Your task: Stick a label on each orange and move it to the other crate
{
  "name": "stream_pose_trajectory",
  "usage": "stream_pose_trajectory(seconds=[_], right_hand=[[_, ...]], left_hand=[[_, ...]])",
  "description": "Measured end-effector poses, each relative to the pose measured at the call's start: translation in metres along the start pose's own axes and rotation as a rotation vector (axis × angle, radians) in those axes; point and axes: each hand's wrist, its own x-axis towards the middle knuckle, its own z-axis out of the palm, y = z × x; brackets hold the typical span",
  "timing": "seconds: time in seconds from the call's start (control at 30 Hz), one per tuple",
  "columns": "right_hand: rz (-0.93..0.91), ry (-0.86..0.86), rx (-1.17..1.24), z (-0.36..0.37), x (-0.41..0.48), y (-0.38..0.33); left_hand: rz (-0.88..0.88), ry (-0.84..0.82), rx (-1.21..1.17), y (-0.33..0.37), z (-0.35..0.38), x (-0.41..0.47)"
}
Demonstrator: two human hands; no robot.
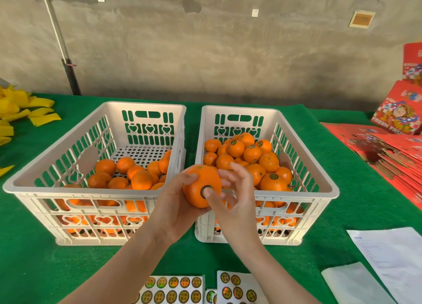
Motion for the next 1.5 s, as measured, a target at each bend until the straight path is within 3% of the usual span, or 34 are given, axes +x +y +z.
stream_pose_trajectory(seconds=[0.13,0.23,0.33,0.43,0.53,0.6,0.77,0.97,1.03,1.1,1.2,1.27,1.37,1.5], right_hand=[[0.022,-0.147,-0.054,-0.005,-0.006,0.01],[0.006,-0.061,-0.101,-0.01,0.005,0.012],[-0.056,0.012,-0.102,-0.025,0.031,0.004],[-0.027,0.081,-0.229,-0.043,0.073,0.0],[0.148,0.118,-0.352,-0.06,0.126,0.012],[0.262,0.037,-0.523,-0.067,0.157,0.029],[0.467,-0.367,-0.948,-0.049,0.192,0.075],[0.377,-0.567,-1.046,-0.032,0.199,0.099],[0.327,-0.536,-1.058,-0.033,0.195,0.095],[0.163,-0.349,-0.959,-0.035,0.186,0.078],[-0.136,-0.033,-0.584,-0.042,0.15,0.039],[-0.321,-0.043,-0.364,-0.05,0.104,0.022],[-0.289,-0.301,-0.337,-0.063,0.029,0.032],[0.186,-0.902,-0.82,-0.08,-0.019,0.086]], left_hand=[[0.05,0.044,0.178,-0.009,0.009,0.003],[0.099,0.154,0.405,-0.012,0.025,0.008],[0.332,0.18,0.734,-0.004,0.038,0.022],[0.535,0.287,1.214,0.002,0.037,0.054],[0.43,0.205,1.621,-0.008,0.025,0.085],[0.396,0.138,1.84,-0.018,0.015,0.093],[0.469,0.191,1.916,-0.021,0.006,0.099],[0.472,0.192,1.923,-0.02,0.005,0.102],[0.455,0.198,1.909,-0.019,0.005,0.102],[0.435,0.208,1.886,-0.019,0.006,0.101],[0.423,0.208,1.861,-0.019,0.01,0.1],[0.441,0.2,1.852,-0.018,0.012,0.098],[0.544,0.222,1.794,-0.019,0.013,0.089],[0.608,0.265,1.873,-0.029,0.018,0.073]])
